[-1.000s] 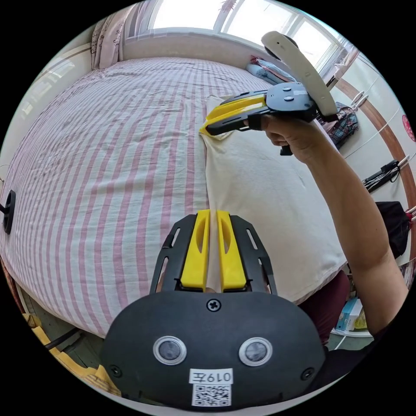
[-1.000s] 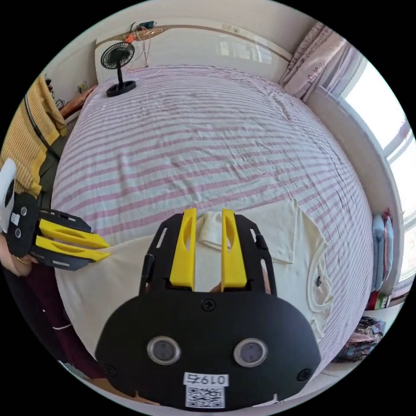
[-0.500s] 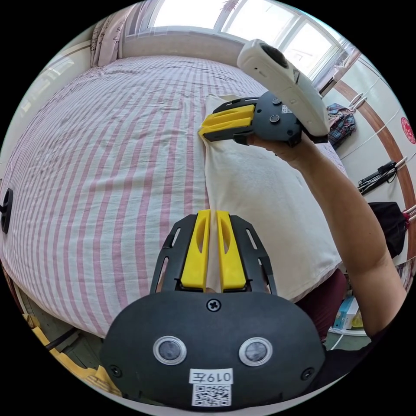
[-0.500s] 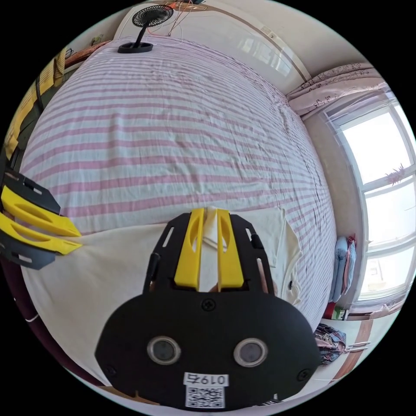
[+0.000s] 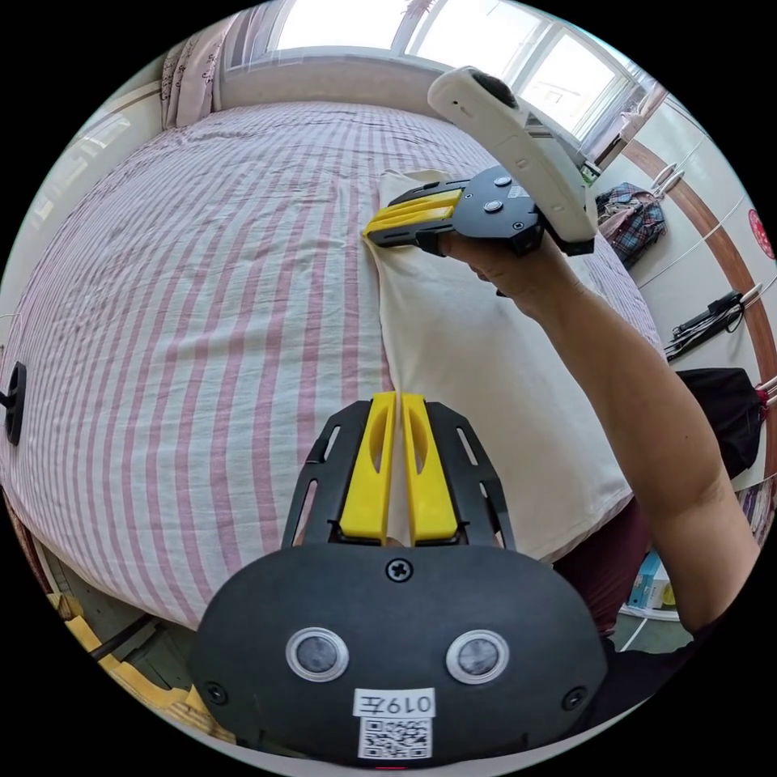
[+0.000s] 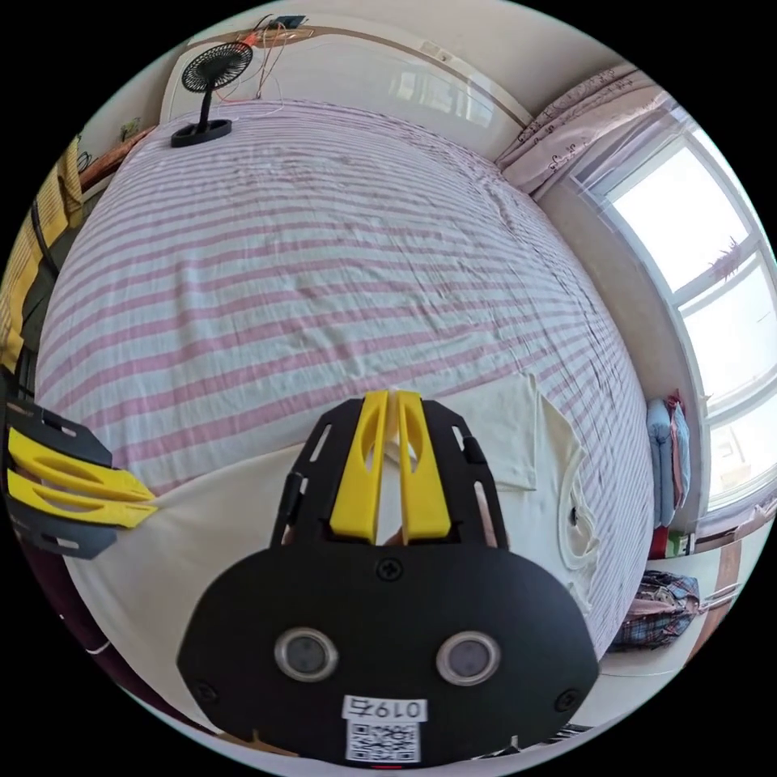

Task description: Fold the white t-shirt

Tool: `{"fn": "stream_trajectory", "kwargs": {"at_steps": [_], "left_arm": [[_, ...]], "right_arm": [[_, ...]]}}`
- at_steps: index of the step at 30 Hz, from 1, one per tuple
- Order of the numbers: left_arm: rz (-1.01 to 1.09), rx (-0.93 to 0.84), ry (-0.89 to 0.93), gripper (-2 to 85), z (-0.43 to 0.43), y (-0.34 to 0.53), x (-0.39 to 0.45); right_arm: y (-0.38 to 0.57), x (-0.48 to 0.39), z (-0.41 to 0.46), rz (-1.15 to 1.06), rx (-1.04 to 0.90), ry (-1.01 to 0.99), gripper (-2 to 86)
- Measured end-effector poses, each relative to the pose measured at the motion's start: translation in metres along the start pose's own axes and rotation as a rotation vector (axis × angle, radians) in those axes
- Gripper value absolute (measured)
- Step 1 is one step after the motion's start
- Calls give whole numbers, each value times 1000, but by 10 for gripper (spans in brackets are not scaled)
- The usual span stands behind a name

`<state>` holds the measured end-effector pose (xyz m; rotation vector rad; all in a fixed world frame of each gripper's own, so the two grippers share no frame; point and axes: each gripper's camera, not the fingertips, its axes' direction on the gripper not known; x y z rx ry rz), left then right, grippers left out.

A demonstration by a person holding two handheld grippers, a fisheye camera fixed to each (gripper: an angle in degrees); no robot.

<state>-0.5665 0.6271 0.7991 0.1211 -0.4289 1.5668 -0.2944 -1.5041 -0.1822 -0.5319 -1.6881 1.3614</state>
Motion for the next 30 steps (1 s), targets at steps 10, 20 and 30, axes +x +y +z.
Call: {"fn": "stream_trajectory", "kwargs": {"at_steps": [10,20,30], "left_arm": [[-11,7,21,12,-1,28,12],[-6,1,19,12,-5,72,31],[-35,199,-1,14,-41,140,75]], "right_arm": [[100,-8,-42,32,104,-70,75],[337,-10,-172,375,460,-340,30],[643,-63,-329,726,741,-169,-7]]}}
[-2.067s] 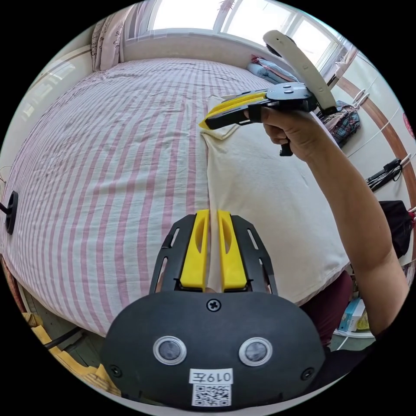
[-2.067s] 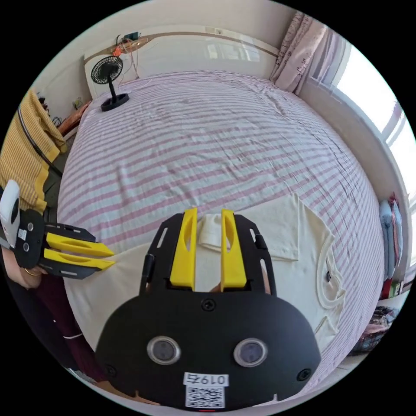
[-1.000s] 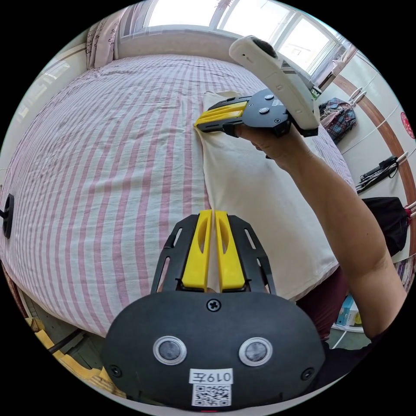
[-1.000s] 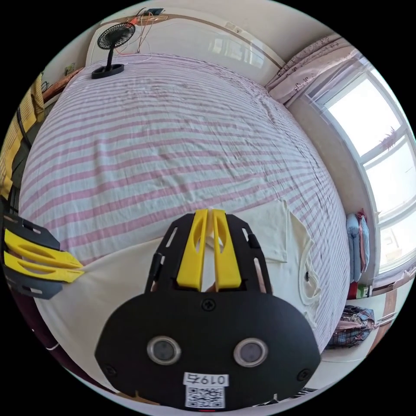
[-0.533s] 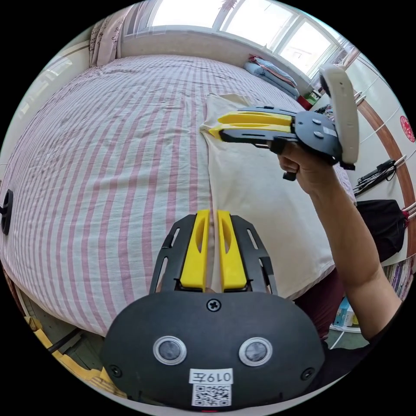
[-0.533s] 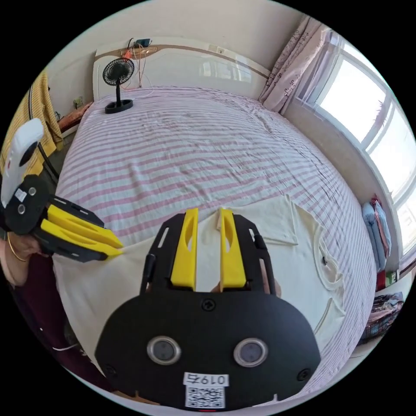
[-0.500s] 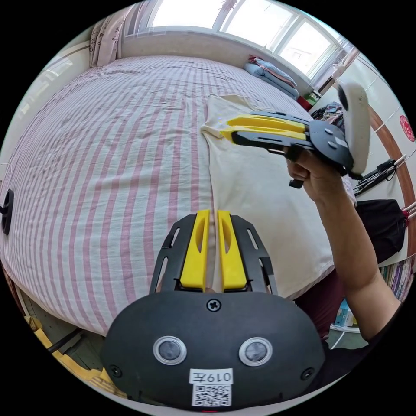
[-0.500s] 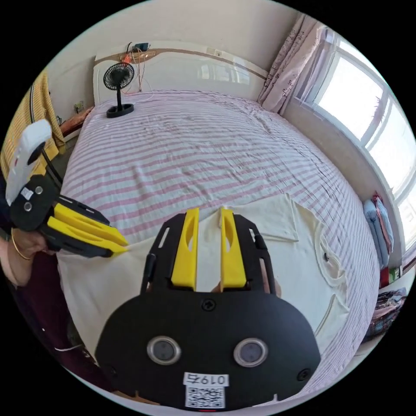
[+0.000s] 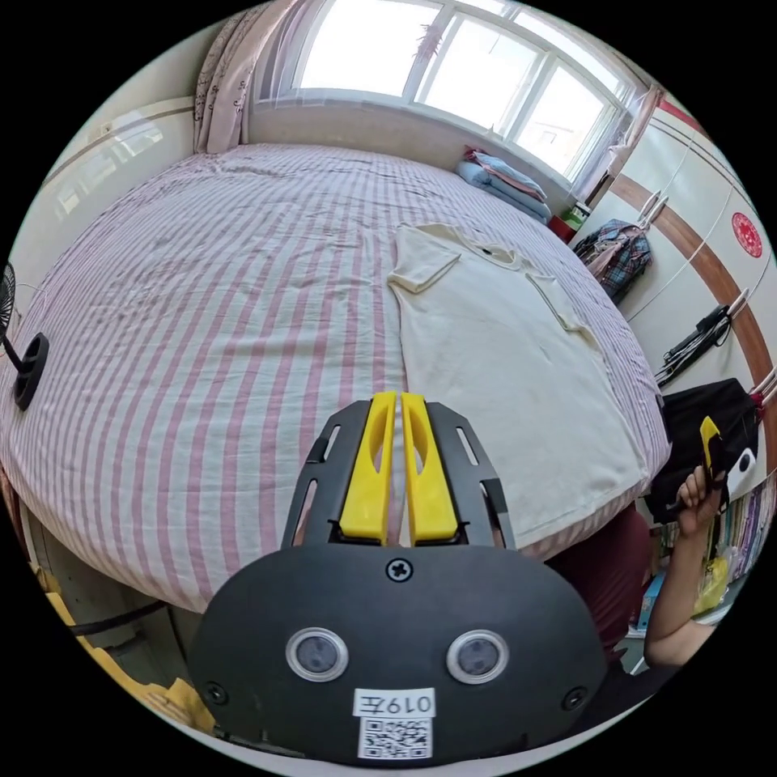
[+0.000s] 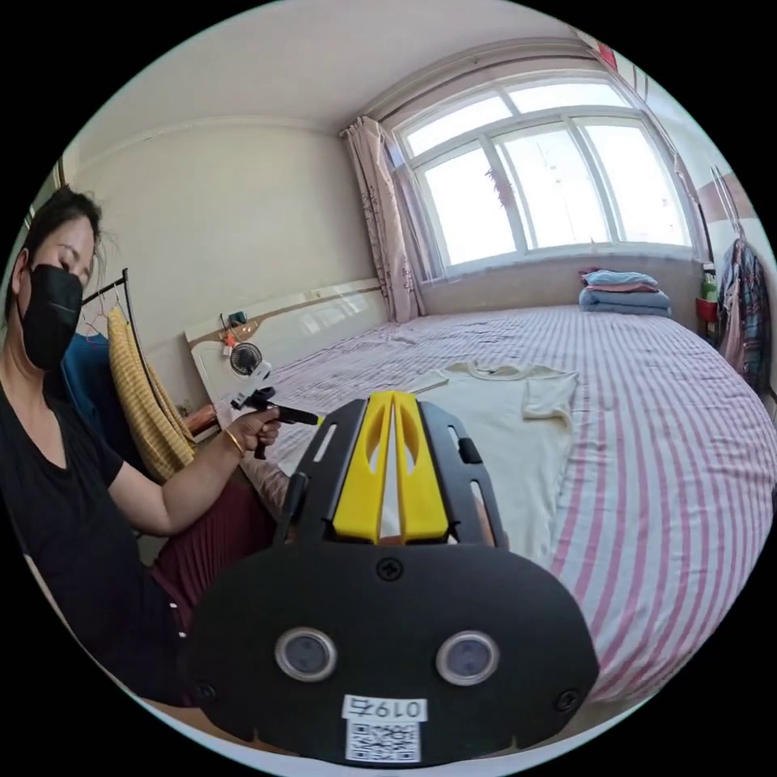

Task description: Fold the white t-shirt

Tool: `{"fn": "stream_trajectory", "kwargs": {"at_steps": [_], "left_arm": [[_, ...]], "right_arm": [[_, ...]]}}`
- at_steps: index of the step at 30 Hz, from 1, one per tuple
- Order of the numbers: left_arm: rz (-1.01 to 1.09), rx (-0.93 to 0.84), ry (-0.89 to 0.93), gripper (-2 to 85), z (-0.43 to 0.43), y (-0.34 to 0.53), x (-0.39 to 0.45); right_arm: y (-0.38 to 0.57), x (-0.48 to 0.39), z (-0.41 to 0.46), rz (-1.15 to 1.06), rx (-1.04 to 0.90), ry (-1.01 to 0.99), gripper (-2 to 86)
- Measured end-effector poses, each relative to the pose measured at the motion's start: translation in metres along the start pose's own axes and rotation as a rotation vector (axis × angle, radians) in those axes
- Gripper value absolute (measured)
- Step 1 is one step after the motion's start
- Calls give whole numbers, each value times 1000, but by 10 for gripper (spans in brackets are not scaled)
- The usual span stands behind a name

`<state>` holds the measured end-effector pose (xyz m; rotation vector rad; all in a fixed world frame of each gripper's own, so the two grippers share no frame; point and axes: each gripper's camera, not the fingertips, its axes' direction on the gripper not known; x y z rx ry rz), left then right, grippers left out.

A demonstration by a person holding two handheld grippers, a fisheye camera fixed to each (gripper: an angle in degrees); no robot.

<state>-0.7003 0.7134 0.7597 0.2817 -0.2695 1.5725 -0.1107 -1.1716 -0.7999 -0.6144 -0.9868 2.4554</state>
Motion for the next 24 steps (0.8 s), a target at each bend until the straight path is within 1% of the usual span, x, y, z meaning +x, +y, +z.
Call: {"fn": "stream_trajectory", "kwargs": {"at_steps": [2,6,10,13,14,16,18,21,24], "left_arm": [[15,33,19,12,-16,15,21],[102,53,4,13,-38,47,62],[257,59,31,14,-52,105,104],[442,92,121,16,-57,155,142],[515,120,122,16,-58,173,160],[594,183,89,17,-59,195,190],[647,223,88,19,-56,208,217],[720,184,146,29,-42,218,258],[779,151,77,49,-30,230,290]], "right_arm": [[16,5,-32,41,23,11,-6],[53,3,-84,61,27,124,-3],[90,-6,-105,40,-68,197,15],[109,-25,-105,-44,-128,195,52],[112,-30,-104,-60,-134,180,56],[121,-57,-88,-151,-173,118,63],[126,-78,-71,-215,-213,114,59],[133,-103,-47,-289,-224,112,56],[149,-117,-33,-346,-237,143,66]]}}
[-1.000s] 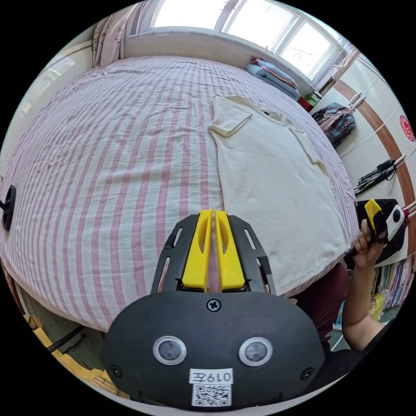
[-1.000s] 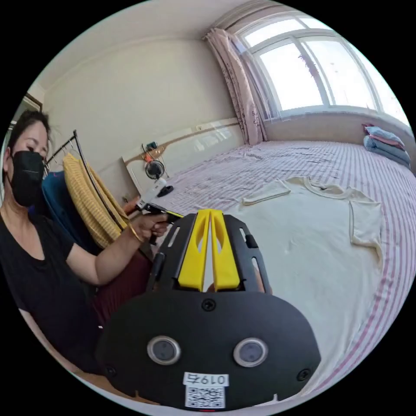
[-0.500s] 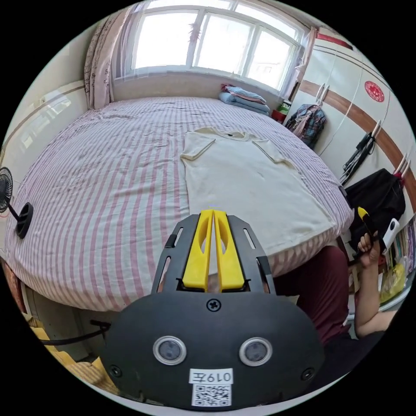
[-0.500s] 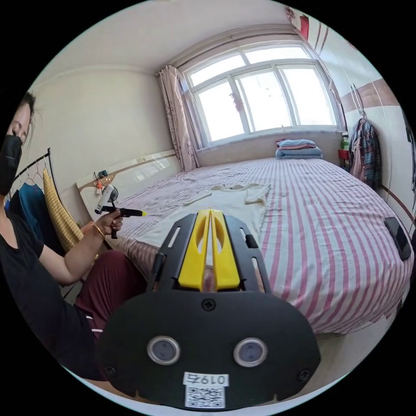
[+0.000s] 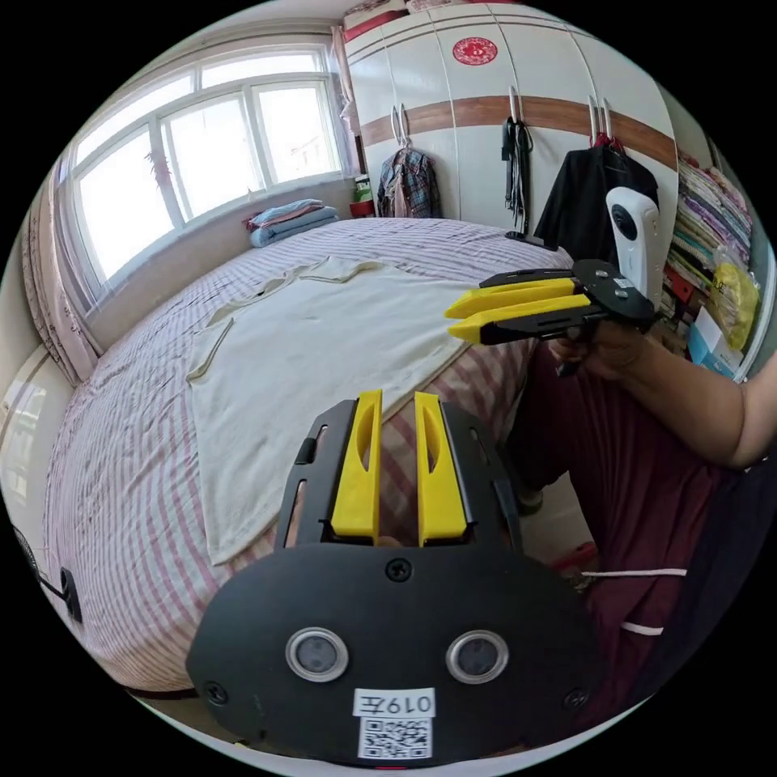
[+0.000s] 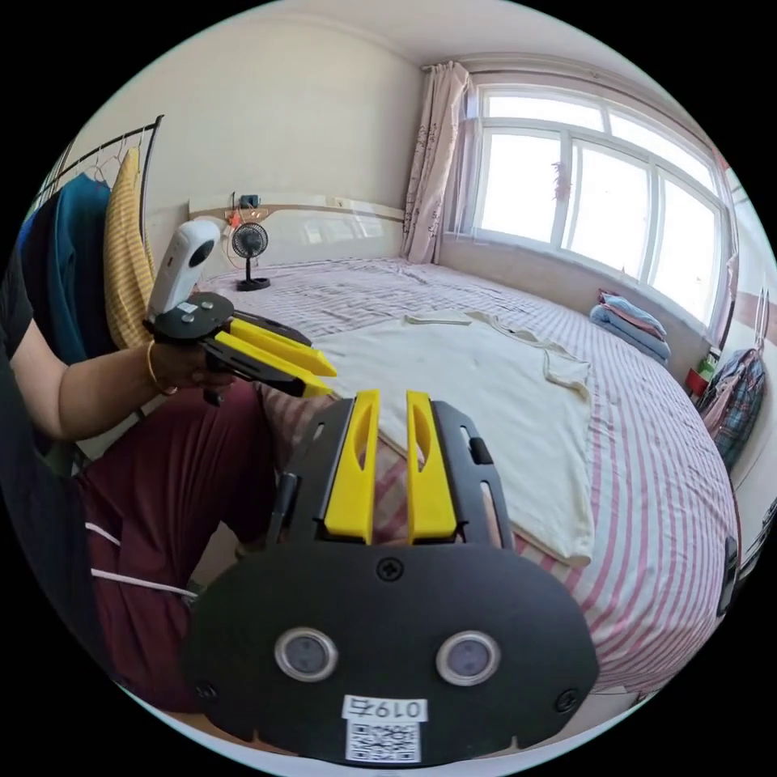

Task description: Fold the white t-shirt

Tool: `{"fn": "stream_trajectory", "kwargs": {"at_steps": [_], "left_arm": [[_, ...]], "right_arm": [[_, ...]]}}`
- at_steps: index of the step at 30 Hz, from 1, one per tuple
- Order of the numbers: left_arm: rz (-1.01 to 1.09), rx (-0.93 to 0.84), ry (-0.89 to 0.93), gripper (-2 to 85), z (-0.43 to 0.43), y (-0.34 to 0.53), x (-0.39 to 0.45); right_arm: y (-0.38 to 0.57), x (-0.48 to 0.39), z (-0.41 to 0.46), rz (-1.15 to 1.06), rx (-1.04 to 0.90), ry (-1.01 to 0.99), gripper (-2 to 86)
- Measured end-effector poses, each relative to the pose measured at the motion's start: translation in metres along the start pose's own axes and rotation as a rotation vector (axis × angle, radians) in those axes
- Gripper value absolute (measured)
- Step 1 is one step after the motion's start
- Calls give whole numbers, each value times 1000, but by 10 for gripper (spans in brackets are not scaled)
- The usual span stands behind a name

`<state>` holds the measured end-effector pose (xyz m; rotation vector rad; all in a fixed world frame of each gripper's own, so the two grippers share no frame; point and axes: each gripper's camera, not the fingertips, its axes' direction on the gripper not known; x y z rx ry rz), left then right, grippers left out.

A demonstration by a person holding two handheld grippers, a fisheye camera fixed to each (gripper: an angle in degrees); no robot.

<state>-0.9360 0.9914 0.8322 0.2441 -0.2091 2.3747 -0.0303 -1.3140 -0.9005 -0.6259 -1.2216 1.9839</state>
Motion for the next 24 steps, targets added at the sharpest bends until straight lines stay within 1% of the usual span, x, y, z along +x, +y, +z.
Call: {"fn": "stream_trajectory", "kwargs": {"at_steps": [3,5,9,14,18,24], "left_arm": [[15,-14,-21,60,7,-6,24],[15,-7,-25,62,11,-12,44],[57,-27,-92,61,20,-23,79],[102,-82,-148,50,32,-37,121],[93,-97,-160,35,35,-42,137],[65,-90,-139,17,38,-47,157]], "right_arm": [[15,-23,6,-109,-45,103,71],[18,-35,5,-169,-44,133,67],[26,-47,6,-170,-107,138,78],[29,-70,13,-225,-160,203,79],[29,-89,16,-257,-180,244,75],[27,-106,17,-256,-188,249,68]]}}
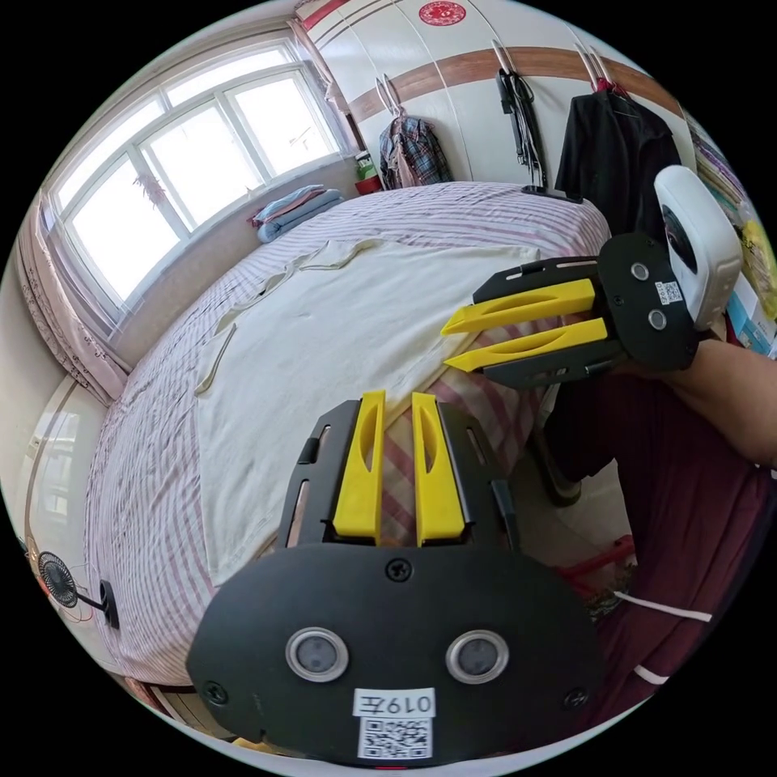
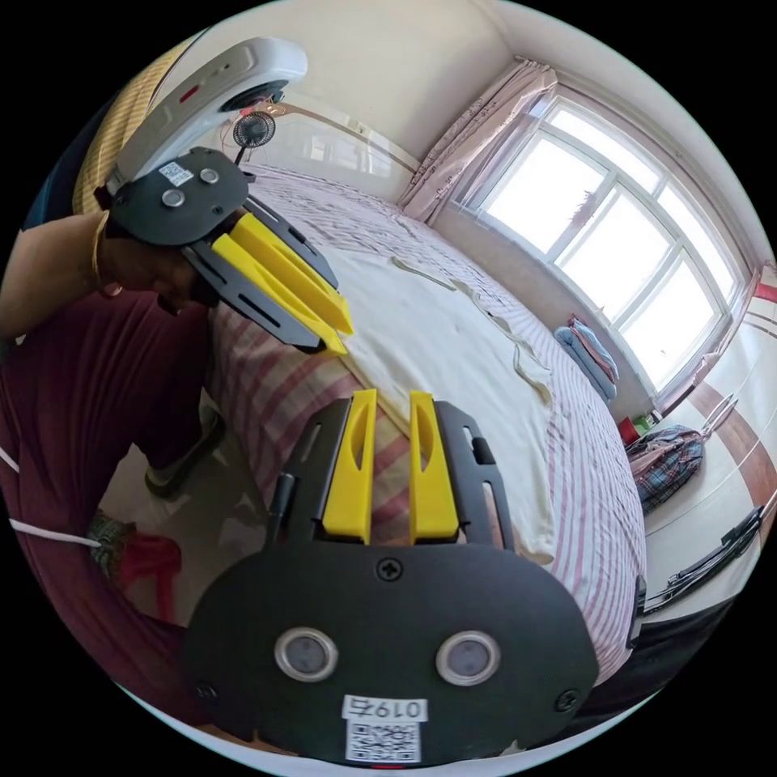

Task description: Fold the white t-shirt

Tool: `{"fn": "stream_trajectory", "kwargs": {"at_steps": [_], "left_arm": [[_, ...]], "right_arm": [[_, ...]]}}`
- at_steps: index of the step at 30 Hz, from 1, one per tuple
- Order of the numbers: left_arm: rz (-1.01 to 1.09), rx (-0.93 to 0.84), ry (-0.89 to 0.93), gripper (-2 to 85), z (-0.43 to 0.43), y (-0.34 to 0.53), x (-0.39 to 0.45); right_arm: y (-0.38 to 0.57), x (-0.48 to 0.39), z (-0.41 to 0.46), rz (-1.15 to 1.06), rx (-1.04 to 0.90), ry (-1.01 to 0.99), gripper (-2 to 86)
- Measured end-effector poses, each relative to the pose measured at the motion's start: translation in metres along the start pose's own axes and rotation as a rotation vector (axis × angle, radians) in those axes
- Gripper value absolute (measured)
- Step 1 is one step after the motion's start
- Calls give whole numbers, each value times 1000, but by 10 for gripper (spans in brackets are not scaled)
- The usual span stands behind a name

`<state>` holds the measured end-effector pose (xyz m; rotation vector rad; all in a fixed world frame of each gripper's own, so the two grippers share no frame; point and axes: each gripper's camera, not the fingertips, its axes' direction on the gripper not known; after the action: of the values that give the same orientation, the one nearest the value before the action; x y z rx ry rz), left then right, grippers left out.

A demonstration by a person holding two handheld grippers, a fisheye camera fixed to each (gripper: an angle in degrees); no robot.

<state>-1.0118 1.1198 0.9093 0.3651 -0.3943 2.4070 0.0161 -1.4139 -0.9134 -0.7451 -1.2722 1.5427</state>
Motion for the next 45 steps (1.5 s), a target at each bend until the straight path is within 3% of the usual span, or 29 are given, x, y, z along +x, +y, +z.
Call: {"fn": "stream_trajectory", "kwargs": {"at_steps": [28,45], "left_arm": [[-24,15,-23,8,-5,-3,61],[-65,60,-36,19,-17,15,58]], "right_arm": [[-26,-60,-19,-84,-28,12,-8],[-34,-82,-30,-116,-12,106,50]]}}
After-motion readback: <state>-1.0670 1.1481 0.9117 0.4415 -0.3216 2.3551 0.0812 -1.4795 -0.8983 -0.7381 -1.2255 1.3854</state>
